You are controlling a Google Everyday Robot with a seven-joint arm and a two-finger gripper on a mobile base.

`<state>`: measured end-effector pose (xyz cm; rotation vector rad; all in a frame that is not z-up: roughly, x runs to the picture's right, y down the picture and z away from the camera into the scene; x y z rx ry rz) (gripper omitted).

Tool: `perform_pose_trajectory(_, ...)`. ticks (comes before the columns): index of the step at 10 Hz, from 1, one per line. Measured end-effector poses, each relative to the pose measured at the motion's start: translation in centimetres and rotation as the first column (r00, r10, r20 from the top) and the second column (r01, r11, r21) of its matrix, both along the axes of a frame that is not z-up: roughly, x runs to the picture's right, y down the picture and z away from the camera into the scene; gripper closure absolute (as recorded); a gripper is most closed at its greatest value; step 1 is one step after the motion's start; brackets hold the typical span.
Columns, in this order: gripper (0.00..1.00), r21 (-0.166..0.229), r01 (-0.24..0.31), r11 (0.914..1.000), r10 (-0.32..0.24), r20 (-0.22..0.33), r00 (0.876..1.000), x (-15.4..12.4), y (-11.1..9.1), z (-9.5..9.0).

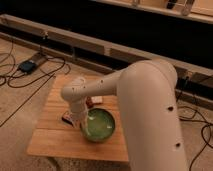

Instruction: Drag the ceramic bowl in a circle

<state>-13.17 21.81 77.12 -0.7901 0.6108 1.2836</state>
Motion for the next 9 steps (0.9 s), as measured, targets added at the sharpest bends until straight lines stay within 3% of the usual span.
perform_pose_trajectory(3, 1.00, -0.060, -0.035, 0.9976, 0.029, -0.091, 0.995, 3.9, 2.4, -3.1)
perform_pose_trajectory(5, 1.00, -0.075, -0.082, 0.9938, 0.068, -0.170, 0.983, 7.1, 3.2, -4.6)
perform_pose_trajectory(9, 1.00, -0.038, -0.108, 0.9934, 0.091, -0.309, 0.947, 14.3, 2.1, -5.0)
